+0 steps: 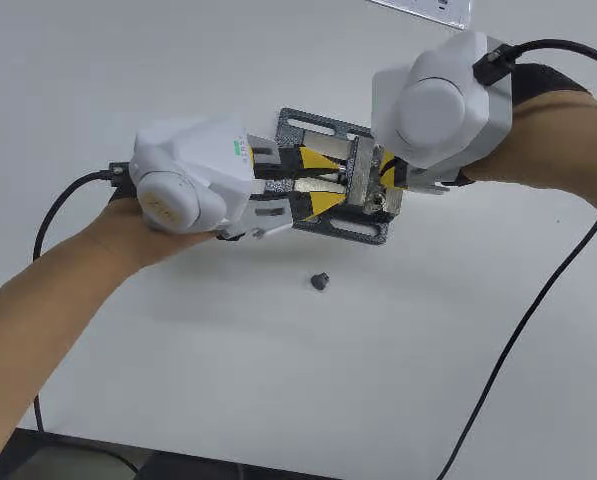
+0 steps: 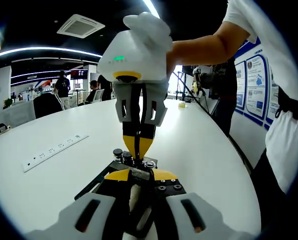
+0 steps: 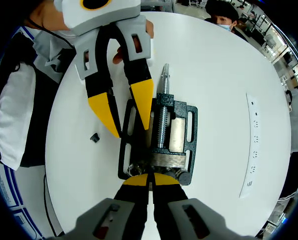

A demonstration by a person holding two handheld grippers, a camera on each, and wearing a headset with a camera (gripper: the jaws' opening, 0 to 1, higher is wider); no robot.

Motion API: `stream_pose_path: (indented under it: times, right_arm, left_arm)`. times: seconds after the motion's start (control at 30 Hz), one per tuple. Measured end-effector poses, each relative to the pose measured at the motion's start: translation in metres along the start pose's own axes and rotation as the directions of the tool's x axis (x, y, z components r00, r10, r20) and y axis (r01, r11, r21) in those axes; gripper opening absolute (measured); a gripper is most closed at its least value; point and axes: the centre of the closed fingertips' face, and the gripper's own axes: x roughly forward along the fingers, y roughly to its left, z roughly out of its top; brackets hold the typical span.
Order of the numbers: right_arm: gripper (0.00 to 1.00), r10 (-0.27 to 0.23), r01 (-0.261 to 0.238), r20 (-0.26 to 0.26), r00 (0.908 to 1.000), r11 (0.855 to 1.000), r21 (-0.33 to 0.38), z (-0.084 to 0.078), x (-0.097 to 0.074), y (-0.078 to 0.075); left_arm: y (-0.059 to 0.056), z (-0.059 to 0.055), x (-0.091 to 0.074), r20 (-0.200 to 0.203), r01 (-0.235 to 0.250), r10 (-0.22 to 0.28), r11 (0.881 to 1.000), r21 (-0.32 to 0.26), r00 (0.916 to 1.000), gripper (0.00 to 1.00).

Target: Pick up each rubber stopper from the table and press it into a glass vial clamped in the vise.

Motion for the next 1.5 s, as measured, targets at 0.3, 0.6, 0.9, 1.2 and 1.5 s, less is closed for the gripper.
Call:
stream_pose_path:
  times: [0.3, 0.6, 0.9, 1.2, 1.5]
  right_arm:
    - [0.02, -0.008, 0.008, 0.020, 0.9998, 1.000, 0.002, 0.000, -0.003, -0.001]
    - [0.05, -0.024, 0.021, 0.062, 0.9978, 0.999, 0.041, -0.001, -0.003, -0.001]
    - [0.09, -0.051, 0.041, 0.089, 0.9947, 0.993, 0.115, -0.009, -0.010, 0.003]
    - [0.11, -0.068, 0.046, 0.127, 0.9895, 0.984, 0.169, -0.012, -0.015, 0.015]
    - [0.14, -0.088, 0.042, 0.202, 0.9754, 0.974, 0.223, -0.003, -0.016, 0.033]
  left_arm:
    - [-0.002, -0.001, -0.006, -0.010, 0.000, 0.000, 1.000, 0.005, 1.0000, 0.11]
    - [-0.001, -0.003, -0.012, -0.022, -0.005, 0.005, 1.000, 0.008, 0.9997, 0.11]
    - [-0.005, -0.003, -0.012, -0.029, 0.000, 0.000, 1.000, 0.013, 0.9996, 0.11]
    - [-0.010, -0.005, -0.011, -0.039, 0.010, -0.009, 1.000, 0.013, 0.9992, 0.11]
    - [-0.016, -0.007, -0.015, -0.059, 0.018, -0.017, 1.000, 0.014, 0.9981, 0.11]
